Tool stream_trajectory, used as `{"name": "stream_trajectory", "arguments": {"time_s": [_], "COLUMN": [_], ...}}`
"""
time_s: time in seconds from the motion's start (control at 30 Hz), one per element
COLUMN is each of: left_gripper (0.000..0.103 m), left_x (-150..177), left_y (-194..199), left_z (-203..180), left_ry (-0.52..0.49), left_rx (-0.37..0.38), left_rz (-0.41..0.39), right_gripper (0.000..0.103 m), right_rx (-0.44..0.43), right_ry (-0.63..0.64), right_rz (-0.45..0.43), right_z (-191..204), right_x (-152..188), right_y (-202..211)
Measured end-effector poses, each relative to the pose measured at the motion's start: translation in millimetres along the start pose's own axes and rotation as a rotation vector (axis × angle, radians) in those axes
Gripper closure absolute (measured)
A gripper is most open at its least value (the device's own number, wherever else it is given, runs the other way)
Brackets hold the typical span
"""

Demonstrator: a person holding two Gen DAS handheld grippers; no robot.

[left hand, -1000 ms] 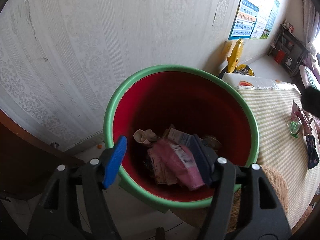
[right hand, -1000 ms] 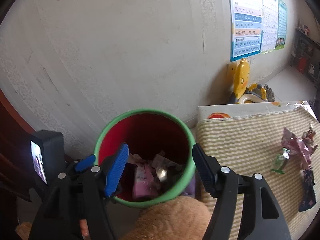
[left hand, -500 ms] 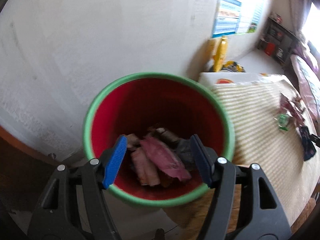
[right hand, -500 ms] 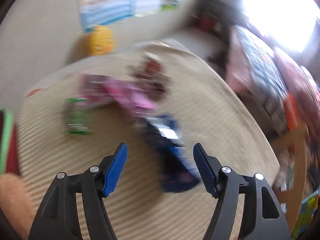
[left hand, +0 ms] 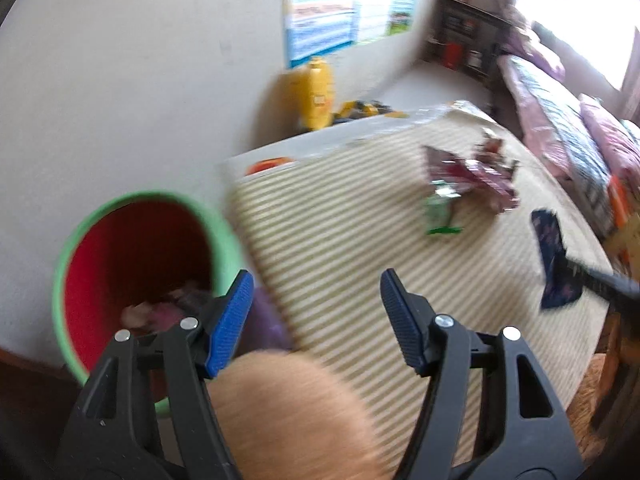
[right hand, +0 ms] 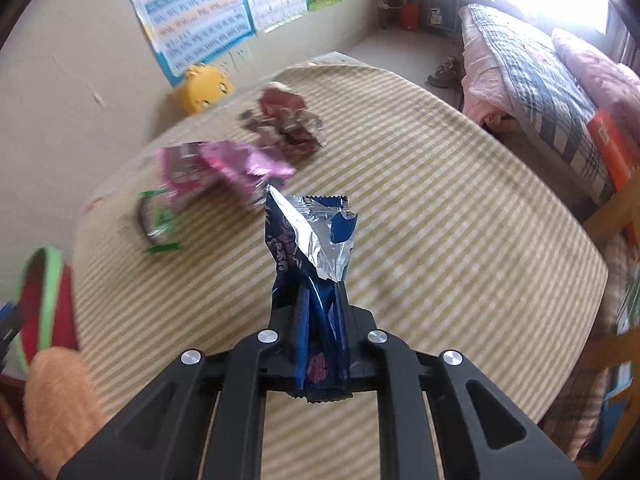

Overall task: Collect trash
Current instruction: 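Grasp the green-capped bottle with the left gripper while the right grasps the navy wrapper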

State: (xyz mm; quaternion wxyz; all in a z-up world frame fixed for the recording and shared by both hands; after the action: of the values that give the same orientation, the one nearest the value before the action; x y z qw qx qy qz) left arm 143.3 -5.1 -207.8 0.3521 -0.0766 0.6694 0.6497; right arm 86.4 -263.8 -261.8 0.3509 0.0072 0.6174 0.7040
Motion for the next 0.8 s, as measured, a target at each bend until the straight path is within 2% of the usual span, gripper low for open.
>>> {"name": "stream_trajectory", "arguments": {"time_s": [0.17, 0.23, 0.3, 0.37, 0.47, 0.57, 0.7, 0.8], "left_gripper": [0.04, 0.041, 0.048, 0.061, 0.073, 0.087, 0.087, 0.087], "left_x": [-36, -47, -57, -60, -60, -60, -57, -55], "left_y": [-44, -60, -77, -94, -109, -109, -94, -78], "left_z": [-56, -71, -85, -93, -101, -102, -94, -88], "left_ry": [-0.095, -0.093, -0.094, -0.115, -0.124, -0.125, -0.11, -0.111], "left_rx": [0.027, 0.052, 0.092, 0.085, 0.094, 0.097, 0.099, 0.095], "left_rz": [0.026, 0.031, 0.025, 0.07, 0.102, 0.11, 0.088, 0.066], "right_gripper": [0.092, 0.092, 0.092, 0.092, 0.092, 0.092, 0.092, 0.086], "right_rx": [-0.074, -0.082, -0.083, -0.088, -0.094, -0.101, -0.101, -0.097], "right_ry": [-0.034, -0.014, 0.007, 0.014, 0.018, 0.003, -0.009, -0.028], "right_rz": [0.002, -0.001, -0.002, -0.008, -0.021, -0.024, -0.017, -0.017], "right_z": [8, 15, 18, 20, 18, 15, 10, 7], "right_x": [35, 43, 44, 46, 46, 45, 45, 45], "right_y": [21, 25, 24, 25, 27, 27, 25, 23]}}
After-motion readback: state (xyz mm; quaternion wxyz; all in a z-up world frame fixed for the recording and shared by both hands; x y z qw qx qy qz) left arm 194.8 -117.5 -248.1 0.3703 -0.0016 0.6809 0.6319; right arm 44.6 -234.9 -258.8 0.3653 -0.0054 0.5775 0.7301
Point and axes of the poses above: each gripper's, at about its wrist camera, not at the fingertips, and y roughly against the way its jaws point, z to its left, x to its underside, the point moved 9 cm from there along -y, roughly the way its jaws point, and after that the axes turned 12 degrees about -y, right-handed, at the moved point
